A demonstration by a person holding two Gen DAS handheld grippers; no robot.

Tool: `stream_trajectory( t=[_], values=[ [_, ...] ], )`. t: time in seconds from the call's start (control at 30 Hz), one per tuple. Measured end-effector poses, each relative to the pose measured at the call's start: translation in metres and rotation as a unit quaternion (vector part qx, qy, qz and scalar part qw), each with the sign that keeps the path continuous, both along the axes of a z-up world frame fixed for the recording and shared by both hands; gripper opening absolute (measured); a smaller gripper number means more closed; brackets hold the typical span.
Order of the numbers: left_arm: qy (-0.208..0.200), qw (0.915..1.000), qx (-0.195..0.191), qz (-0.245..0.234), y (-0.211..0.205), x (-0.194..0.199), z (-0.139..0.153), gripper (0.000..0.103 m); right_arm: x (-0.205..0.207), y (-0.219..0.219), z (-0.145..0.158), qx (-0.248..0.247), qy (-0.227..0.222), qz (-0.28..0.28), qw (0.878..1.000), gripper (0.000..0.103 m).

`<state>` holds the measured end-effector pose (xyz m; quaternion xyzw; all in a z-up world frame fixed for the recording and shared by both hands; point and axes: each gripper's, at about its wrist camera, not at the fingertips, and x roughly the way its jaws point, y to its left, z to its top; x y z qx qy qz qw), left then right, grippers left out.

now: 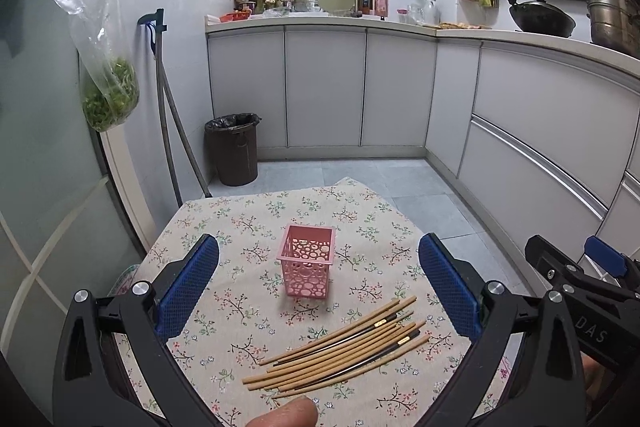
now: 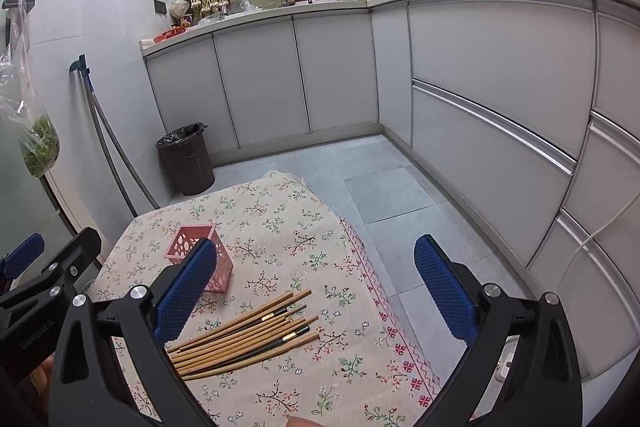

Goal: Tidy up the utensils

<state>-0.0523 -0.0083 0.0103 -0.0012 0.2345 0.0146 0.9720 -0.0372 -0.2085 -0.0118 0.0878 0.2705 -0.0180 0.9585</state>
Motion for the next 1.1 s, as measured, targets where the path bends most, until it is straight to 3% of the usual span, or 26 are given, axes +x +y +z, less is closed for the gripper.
stream_trajectory(
  t=[0.37, 1.1],
  values=[
    [0.008, 0.9999, -0.012, 0.001, 0.002, -0.015, 0.011, 0.096, -0.025, -0.014, 0.013, 0.017, -0.011, -0.011, 1.0, 0.096],
    [0.01, 0.9999, -0.01, -0.007, -0.003, -0.017, 0.012, 0.096, -0.024, -0.012, 0.014, 0.016, -0.003, 0.002, 1.0, 0.096]
  ],
)
